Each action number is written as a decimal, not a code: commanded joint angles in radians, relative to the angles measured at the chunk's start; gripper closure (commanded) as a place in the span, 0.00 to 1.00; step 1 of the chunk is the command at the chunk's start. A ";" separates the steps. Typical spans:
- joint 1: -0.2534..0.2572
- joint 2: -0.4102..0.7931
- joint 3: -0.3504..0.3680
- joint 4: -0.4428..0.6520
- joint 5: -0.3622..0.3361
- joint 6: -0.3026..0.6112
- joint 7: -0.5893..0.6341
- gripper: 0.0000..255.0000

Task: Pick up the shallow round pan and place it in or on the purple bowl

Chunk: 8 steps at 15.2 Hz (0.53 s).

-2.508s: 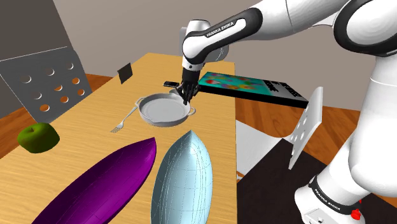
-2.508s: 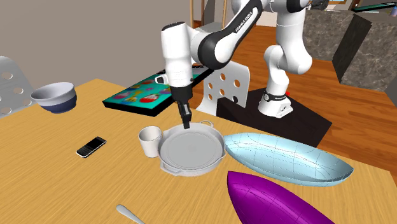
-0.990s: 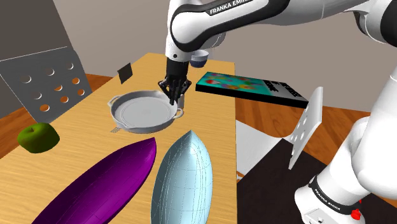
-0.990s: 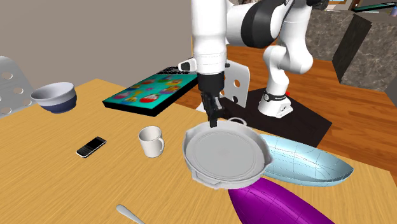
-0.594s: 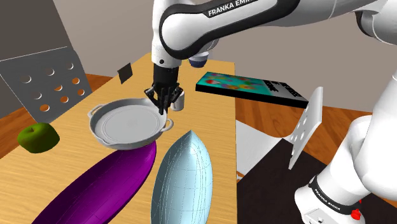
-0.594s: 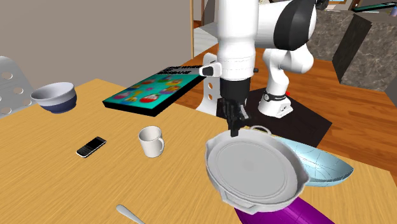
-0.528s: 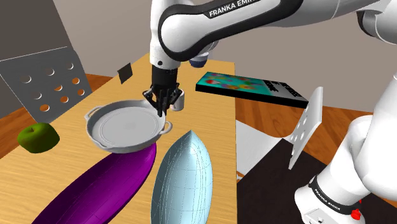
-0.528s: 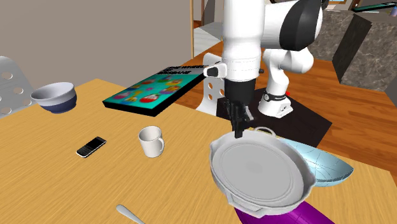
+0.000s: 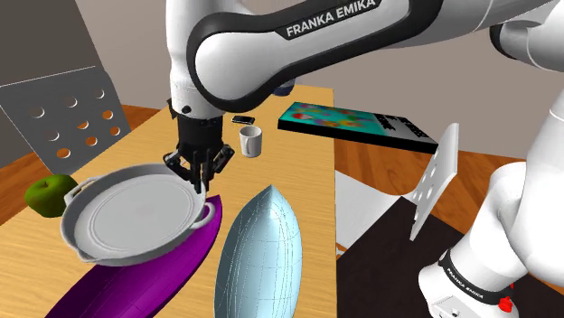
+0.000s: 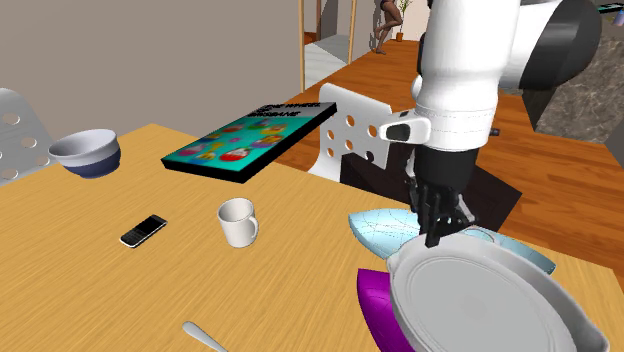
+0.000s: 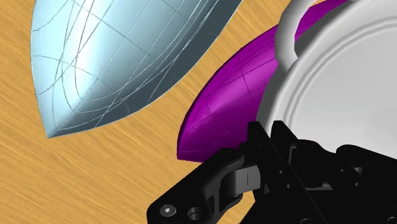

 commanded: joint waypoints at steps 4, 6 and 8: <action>0.041 0.039 0.018 0.022 -0.023 0.023 0.065 1.00; 0.041 0.046 0.017 0.004 -0.024 0.048 0.063 1.00; 0.042 0.054 0.017 -0.012 -0.026 0.072 0.062 1.00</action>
